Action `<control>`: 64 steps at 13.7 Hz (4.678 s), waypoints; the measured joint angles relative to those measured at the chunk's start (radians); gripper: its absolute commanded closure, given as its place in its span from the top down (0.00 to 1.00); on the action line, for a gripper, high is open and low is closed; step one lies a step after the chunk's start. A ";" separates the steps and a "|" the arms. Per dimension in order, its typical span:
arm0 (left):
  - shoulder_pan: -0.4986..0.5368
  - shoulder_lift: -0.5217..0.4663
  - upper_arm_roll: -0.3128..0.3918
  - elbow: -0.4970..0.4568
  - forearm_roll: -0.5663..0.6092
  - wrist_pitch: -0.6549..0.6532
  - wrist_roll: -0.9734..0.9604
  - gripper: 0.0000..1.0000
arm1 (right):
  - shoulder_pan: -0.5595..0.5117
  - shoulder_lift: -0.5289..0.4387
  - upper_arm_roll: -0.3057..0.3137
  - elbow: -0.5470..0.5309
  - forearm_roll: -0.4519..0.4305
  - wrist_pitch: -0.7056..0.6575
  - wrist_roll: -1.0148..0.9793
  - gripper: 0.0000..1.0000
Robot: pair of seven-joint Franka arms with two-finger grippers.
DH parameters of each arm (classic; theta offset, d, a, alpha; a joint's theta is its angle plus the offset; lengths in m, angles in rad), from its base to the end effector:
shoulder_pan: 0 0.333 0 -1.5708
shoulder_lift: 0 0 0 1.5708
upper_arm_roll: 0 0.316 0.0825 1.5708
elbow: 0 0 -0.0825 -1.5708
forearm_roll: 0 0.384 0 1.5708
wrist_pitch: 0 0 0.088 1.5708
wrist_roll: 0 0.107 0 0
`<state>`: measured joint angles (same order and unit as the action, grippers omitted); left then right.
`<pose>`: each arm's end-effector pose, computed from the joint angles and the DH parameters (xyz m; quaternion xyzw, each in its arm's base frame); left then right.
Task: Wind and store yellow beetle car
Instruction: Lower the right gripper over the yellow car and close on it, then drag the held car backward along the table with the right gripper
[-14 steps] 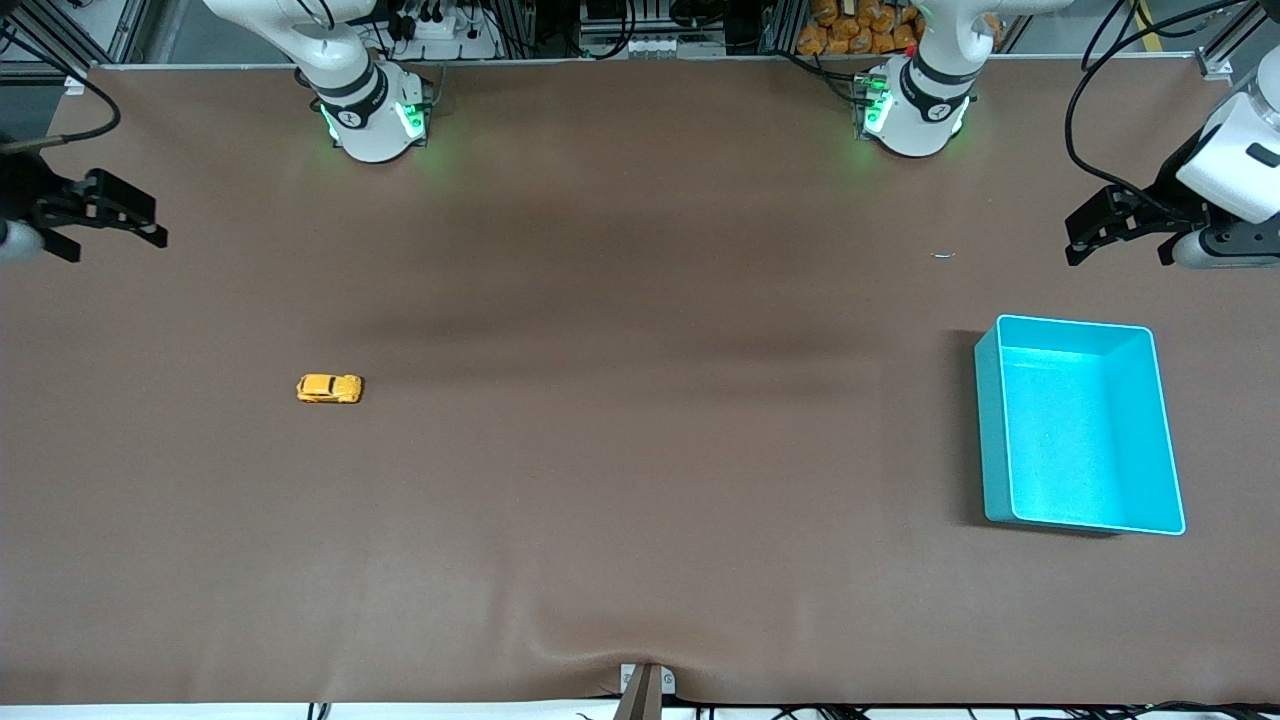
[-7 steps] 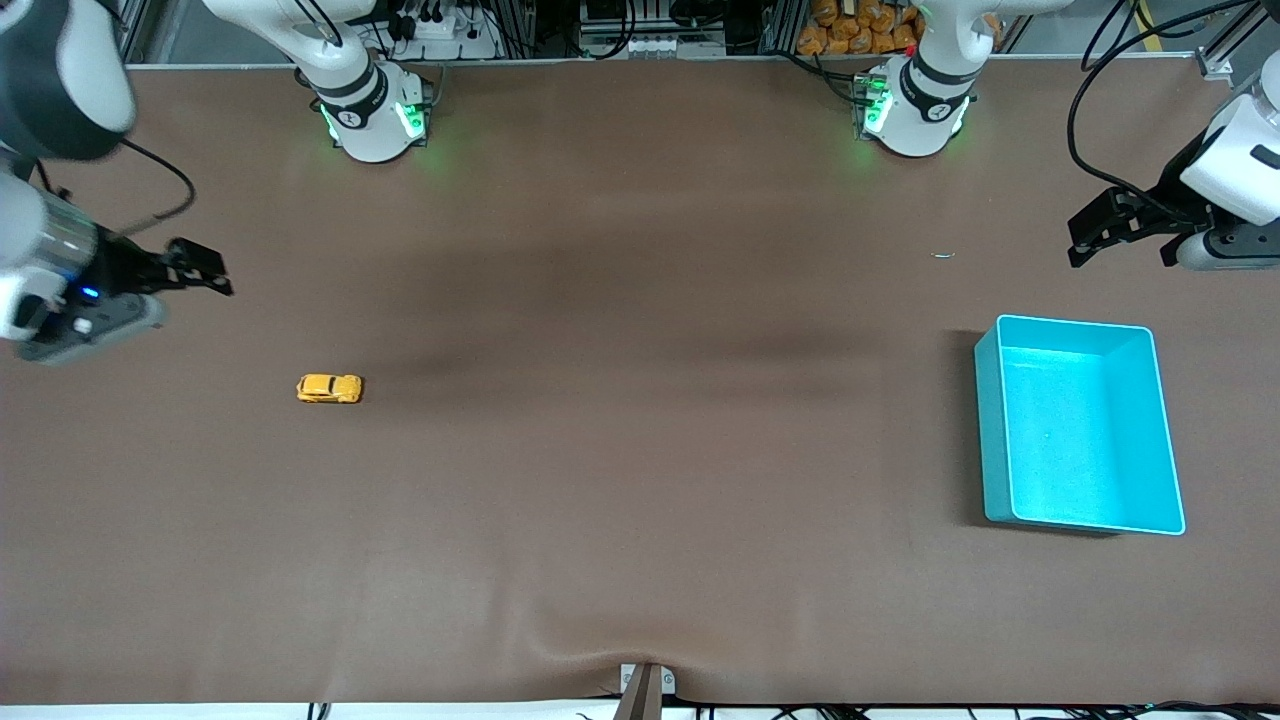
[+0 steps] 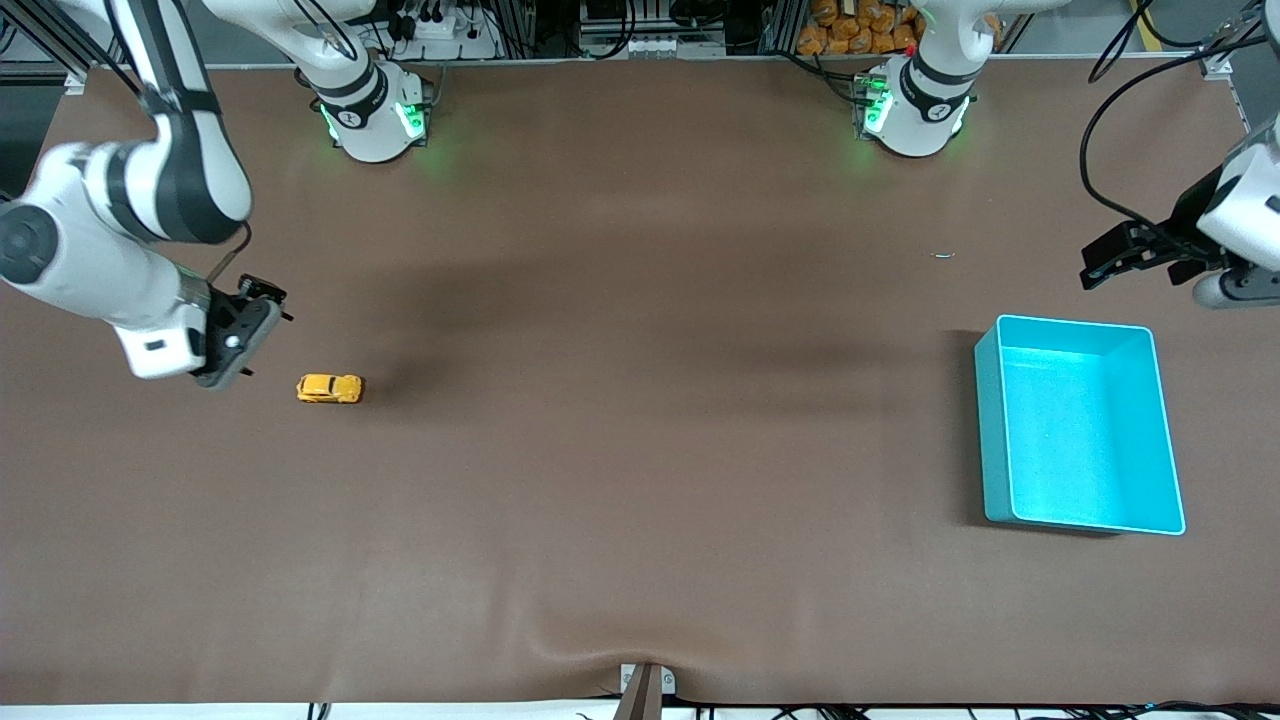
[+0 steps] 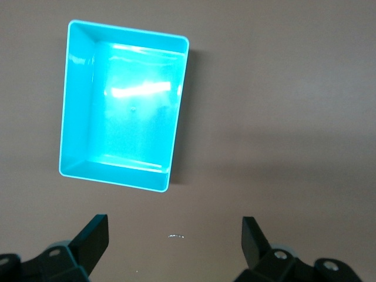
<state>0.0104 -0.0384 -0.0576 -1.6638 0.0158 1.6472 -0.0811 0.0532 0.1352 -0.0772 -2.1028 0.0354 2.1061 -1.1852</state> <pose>0.5480 -0.0249 0.6083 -0.9998 -0.0164 -0.0114 0.0083 0.5501 -0.0110 0.3448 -0.8397 -0.5389 0.0487 0.0450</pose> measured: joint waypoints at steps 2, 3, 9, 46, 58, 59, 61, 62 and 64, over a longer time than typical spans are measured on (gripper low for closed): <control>-0.002 -0.014 -0.028 0.027 0.000 -0.006 -0.004 1.00 | -0.011 0.079 -0.002 -0.005 0.000 0.073 -0.156 1.00; -0.002 -0.017 -0.033 0.035 0.000 -0.009 -0.005 1.00 | -0.016 0.114 -0.004 -0.006 0.000 0.121 -0.213 1.00; 0.076 -0.006 -0.016 0.038 -0.043 -0.015 -0.004 1.00 | -0.001 0.210 0.001 -0.025 -0.012 0.299 -0.317 1.00; 0.172 0.022 -0.285 0.037 -0.003 -0.032 -0.006 1.00 | -0.032 0.249 -0.007 -0.176 -0.018 0.547 -0.417 0.44; 0.173 0.022 -0.285 0.035 -0.003 -0.038 -0.006 1.00 | -0.136 0.258 -0.009 -0.164 -0.018 0.549 -0.508 0.44; 0.173 0.022 -0.285 0.035 -0.003 -0.038 -0.006 1.00 | -0.148 0.259 -0.010 -0.161 -0.018 0.549 -0.515 0.44; 0.173 0.022 -0.285 0.035 -0.003 -0.038 -0.006 1.00 | -0.165 0.261 -0.010 -0.158 -0.018 0.549 -0.528 0.44; 0.173 0.022 -0.285 0.035 -0.003 -0.038 -0.006 1.00 | -0.172 0.263 -0.010 -0.156 -0.018 0.549 -0.533 0.44; 0.173 0.022 -0.285 0.035 -0.003 -0.038 -0.006 1.00 | -0.185 0.264 -0.010 -0.154 -0.018 0.549 -0.541 0.44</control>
<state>0.1834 -0.0163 -0.3427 -1.6287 0.0125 1.6095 -0.0866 -0.1317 0.3994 -0.0870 -2.2564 0.0176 2.6548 -1.7264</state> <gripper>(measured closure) 0.000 0.542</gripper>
